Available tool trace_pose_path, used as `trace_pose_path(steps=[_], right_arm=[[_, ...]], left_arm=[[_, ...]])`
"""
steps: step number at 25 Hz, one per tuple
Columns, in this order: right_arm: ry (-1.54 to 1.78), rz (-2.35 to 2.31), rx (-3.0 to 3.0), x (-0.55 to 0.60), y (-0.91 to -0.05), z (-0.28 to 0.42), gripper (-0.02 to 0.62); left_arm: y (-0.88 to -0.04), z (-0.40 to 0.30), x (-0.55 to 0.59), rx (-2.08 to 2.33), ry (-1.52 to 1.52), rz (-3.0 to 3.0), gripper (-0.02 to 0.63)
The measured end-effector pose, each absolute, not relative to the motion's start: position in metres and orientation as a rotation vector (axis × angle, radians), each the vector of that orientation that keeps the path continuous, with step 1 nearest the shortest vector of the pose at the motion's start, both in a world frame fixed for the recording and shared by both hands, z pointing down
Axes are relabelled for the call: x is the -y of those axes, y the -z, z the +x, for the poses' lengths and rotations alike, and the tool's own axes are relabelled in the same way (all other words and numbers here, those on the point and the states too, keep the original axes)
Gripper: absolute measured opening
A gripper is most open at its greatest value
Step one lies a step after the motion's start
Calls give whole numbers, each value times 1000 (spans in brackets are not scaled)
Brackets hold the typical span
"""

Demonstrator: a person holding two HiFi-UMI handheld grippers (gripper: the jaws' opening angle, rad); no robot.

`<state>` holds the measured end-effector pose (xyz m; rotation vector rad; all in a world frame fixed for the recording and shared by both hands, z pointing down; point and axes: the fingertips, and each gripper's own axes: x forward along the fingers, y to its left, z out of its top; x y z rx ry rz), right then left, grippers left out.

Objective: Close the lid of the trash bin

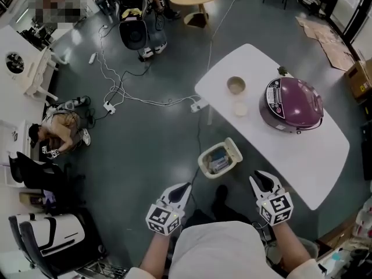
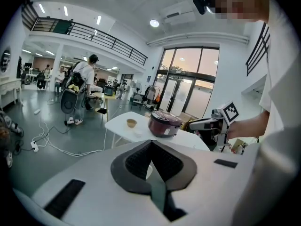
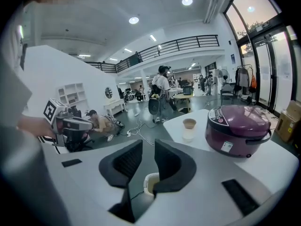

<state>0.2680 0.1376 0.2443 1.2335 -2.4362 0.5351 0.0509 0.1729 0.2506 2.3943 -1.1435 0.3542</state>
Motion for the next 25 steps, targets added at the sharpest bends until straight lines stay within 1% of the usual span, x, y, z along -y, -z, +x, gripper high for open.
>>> trace_pose_path(steps=[8, 15, 25], right_arm=[[-600, 1162, 2404, -105, -290, 276, 95], [-626, 1149, 2358, -78, -331, 275, 97], [-665, 1161, 2231, -37, -426, 266, 97]], left_arm=[[-277, 65, -150, 1170, -398, 2301, 17], [-311, 57, -127, 1169, -438, 2276, 17], [-392, 52, -79, 1068, -513, 2329, 17]])
